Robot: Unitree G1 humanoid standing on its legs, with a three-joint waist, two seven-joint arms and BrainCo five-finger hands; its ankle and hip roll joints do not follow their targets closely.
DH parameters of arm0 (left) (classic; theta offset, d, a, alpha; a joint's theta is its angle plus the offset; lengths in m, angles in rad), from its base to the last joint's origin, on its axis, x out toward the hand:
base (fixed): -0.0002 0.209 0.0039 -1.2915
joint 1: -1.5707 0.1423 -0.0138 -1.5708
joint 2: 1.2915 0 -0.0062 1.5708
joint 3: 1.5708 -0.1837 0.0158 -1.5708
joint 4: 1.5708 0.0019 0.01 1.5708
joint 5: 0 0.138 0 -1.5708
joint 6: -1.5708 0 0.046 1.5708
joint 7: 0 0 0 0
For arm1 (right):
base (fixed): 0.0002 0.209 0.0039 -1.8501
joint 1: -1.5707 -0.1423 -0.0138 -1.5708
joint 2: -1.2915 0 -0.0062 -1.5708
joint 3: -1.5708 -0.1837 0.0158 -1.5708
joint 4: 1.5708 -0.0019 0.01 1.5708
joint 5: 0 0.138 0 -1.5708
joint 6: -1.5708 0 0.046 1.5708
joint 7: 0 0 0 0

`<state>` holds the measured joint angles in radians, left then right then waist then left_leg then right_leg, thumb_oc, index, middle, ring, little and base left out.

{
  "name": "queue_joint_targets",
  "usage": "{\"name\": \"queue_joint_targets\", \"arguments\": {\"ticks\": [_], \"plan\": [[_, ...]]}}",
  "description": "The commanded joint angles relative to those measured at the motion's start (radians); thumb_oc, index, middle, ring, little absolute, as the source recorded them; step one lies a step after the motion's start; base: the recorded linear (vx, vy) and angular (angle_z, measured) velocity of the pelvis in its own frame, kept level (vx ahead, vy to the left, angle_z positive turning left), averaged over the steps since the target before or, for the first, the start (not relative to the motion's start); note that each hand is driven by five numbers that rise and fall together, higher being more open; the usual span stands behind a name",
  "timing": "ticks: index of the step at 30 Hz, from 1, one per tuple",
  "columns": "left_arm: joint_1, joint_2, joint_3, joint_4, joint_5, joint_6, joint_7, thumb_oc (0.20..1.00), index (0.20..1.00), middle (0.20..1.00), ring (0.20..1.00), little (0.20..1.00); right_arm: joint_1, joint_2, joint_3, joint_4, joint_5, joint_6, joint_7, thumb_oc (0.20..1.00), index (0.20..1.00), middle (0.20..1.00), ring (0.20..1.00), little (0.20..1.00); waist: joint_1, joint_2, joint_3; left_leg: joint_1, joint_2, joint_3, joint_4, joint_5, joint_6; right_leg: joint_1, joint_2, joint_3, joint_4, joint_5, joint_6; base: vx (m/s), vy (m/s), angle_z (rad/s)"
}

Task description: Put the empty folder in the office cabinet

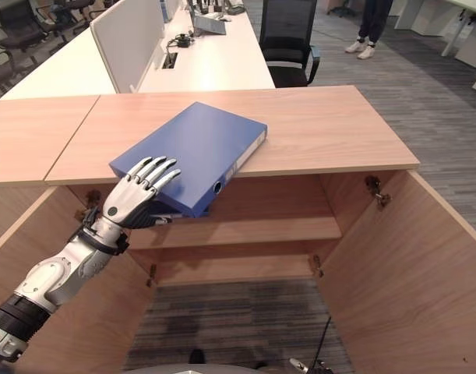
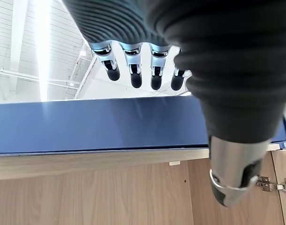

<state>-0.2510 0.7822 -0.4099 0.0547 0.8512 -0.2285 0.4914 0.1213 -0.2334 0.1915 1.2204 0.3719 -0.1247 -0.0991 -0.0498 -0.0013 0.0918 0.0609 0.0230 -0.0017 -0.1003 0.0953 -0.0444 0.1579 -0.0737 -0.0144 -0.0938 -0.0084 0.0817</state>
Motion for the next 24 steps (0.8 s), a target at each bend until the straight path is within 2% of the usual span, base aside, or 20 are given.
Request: {"name": "queue_joint_targets", "arguments": {"ticks": [1, 24], "plan": [[-0.196, -0.024, -0.014, 0.059, 0.017, 0.023, 0.026, 1.000, 1.000, 1.000, 1.000, 1.000, -0.067, -0.017, 0.004, 0.016, 0.014, -0.017, -0.008, 1.000, 1.000, 1.000, 1.000, 1.000, 0.002, -0.004, 0.042, 0.092, 0.042, 0.028, 0.013, -0.131, -0.038, 0.010, -0.013, -0.017, 0.007, -0.024, 0.065, 0.00, 0.000, 0.00], [-0.215, -0.033, -0.042, 0.116, 0.032, 0.040, 0.015, 1.000, 1.000, 1.000, 1.000, 1.000, -0.068, -0.016, 0.003, 0.023, 0.015, -0.013, -0.007, 1.000, 1.000, 1.000, 1.000, 1.000, -0.006, -0.003, 0.039, 0.092, 0.041, 0.042, 0.013, -0.132, -0.037, 0.002, -0.014, -0.007, 0.007, -0.020, 0.068, 0.00, 0.001, -0.02]]}}
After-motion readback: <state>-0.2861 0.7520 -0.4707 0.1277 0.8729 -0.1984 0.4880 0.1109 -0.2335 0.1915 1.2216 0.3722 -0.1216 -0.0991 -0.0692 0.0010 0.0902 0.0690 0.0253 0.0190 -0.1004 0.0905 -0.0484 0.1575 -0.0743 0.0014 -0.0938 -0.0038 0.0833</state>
